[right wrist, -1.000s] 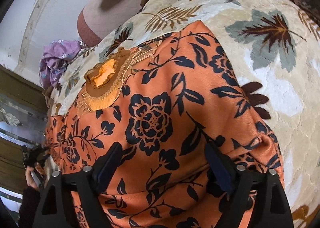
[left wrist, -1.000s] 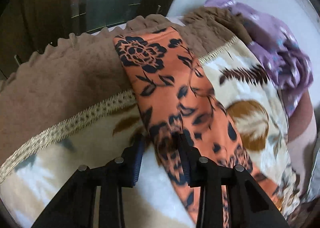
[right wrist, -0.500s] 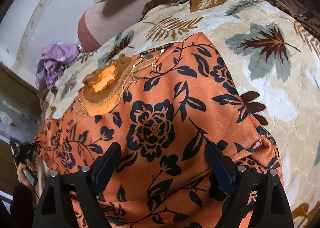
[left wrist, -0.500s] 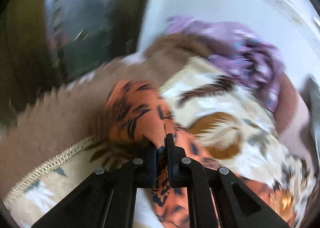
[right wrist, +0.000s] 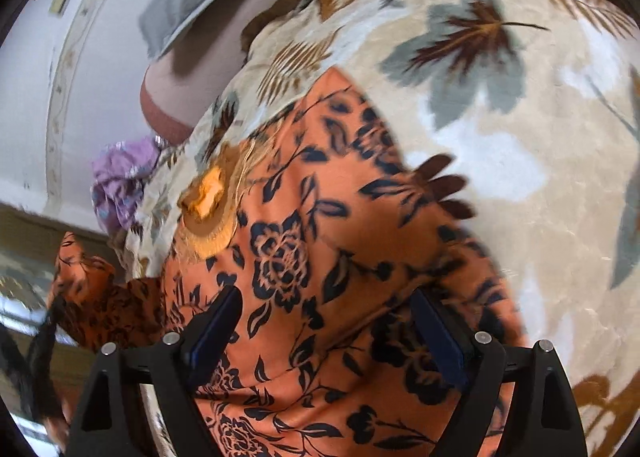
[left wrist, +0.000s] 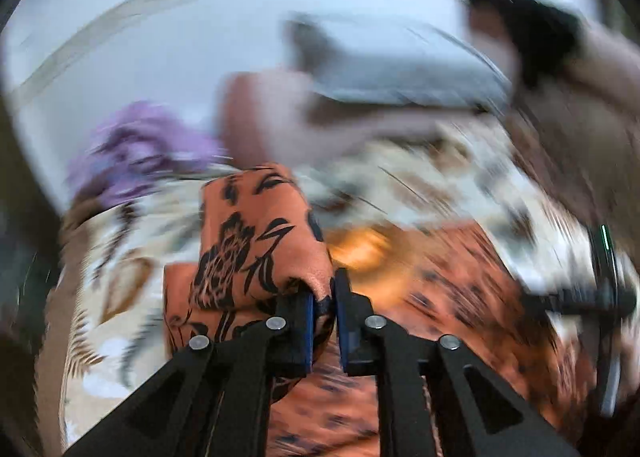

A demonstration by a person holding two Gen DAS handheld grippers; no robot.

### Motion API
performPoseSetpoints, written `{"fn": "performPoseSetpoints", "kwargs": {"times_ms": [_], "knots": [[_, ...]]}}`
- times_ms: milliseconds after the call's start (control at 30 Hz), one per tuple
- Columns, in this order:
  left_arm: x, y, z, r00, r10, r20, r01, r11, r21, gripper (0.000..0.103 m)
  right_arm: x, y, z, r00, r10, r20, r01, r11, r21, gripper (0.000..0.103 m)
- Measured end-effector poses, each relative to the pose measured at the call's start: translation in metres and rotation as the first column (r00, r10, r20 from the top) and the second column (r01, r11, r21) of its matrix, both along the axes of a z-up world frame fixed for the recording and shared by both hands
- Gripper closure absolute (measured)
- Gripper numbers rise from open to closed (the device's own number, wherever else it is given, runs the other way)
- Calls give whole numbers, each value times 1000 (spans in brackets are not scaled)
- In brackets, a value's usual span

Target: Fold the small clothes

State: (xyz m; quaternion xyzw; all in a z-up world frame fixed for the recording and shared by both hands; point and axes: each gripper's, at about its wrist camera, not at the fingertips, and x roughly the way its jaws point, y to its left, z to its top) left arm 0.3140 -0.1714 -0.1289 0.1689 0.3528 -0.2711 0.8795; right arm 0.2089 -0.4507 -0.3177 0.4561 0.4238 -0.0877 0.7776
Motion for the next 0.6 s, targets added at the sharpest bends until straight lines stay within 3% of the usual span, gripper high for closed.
{"fn": "performPoseSetpoints", "kwargs": {"times_ms": [33,67,167,200,267,367,467,600], "knots": [[-16,-23,-10,998,-56,-20,57,998,39,89,-5,-7,1,1000,-22,8,22,1000,4,14],[-30,-39,-19,994,-99,-41,101,993,64,79,-8,-12,3,999,-38,14,38,999,7,14],[-53,-44,-33,989,-122,-82,125,992,27,32,-17,-25,10,997,-72,38,72,997,-1,14],[-53,-39,-36,990,-115,-84,116,993,14,28,-17,-26,11,997,-71,42,71,997,-7,14],[-63,-19,-40,996,-71,-50,72,997,11,28,-16,-23,15,997,-53,55,54,998,-15,14],[-51,21,-55,997,68,-33,-68,998,-12,28,-9,-10,21,996,-11,84,15,999,-41,14],[-30,74,-72,964,261,-56,-265,961,-74,28,-2,10,30,990,51,133,-41,996,-81,14],[-11,114,-102,905,420,-74,-425,901,-83,28,17,61,47,967,202,156,-162,958,-238,15]]}}
